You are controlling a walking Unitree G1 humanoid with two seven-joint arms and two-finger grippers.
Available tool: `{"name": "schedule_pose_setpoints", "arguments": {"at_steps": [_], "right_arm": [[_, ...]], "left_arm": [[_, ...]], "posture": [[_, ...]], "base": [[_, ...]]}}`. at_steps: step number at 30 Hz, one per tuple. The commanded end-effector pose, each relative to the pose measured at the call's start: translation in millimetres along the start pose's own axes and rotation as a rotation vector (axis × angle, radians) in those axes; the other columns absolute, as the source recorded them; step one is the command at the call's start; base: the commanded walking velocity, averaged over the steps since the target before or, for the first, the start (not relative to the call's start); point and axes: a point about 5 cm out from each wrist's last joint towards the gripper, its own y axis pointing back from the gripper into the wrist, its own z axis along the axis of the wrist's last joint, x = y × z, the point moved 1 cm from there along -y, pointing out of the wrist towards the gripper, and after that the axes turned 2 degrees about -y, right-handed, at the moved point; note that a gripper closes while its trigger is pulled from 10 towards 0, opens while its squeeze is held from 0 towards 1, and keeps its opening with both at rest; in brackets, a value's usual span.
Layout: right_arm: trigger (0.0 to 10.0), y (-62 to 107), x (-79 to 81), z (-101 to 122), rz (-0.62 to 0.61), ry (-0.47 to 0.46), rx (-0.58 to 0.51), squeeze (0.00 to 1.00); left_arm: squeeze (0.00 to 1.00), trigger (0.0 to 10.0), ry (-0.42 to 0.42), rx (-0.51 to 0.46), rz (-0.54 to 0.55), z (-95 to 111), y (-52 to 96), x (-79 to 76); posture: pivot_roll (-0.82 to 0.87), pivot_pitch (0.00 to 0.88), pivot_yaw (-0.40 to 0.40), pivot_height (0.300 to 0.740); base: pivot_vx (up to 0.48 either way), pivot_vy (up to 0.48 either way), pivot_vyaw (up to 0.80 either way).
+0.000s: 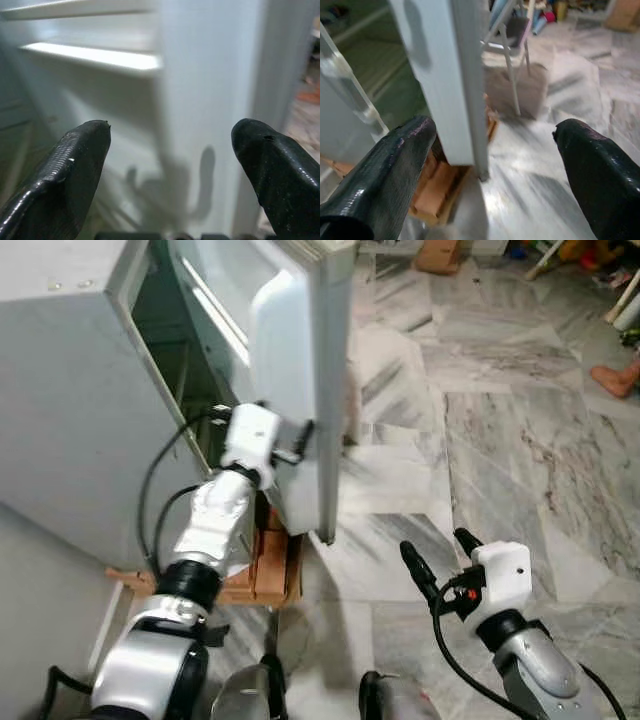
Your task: Restocking fridge
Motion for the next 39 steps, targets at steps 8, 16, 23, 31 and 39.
{"name": "schedule_pose_setpoints", "arguments": {"at_steps": [8,16,23,31,39], "right_arm": [[10.0,-19.5,9.7,8.3,-0.016,-0.024,-0.027,0.00],[10.0,-28.1,9.5,18.6,-0.041,-0.011,-0.057,0.00],[10.0,-25.2,8.9,18.8,-0.058,-0.008,-0.061,0.00],[10.0,-26.6,6.6,16.3,-0.071,-0.006,-0.054,0.00],[10.0,-31.2,4.4,14.0,-0.071,-0.004,-0.053,0.00]], "left_arm": [[0.00,10.0,0.041,0.016,-0.021,-13.3,18.2,-16.7],[0.00,10.0,0.030,0.048,-0.045,-8.6,-1.7,-28.3],[0.00,10.0,-0.005,0.074,0.066,-1.4,-17.3,-11.2],[0.00,10.0,-0.001,0.091,0.017,-12.8,-9.8,-21.6],[0.00,10.0,-0.001,0.034,-0.134,6.8,-28.9,-68.3]], "posture": [[-0.01,0.140,0.021,0.740],[-0.02,0.133,0.027,0.740],[-0.04,0.128,0.037,0.740],[-0.03,0.125,0.037,0.740],[-0.02,0.109,0.033,0.740]], "base": [[0.174,-0.411,-0.48],[0.339,-0.309,0.00],[0.345,0.161,0.00],[0.000,0.449,0.00],[0.036,0.435,0.00]]}}
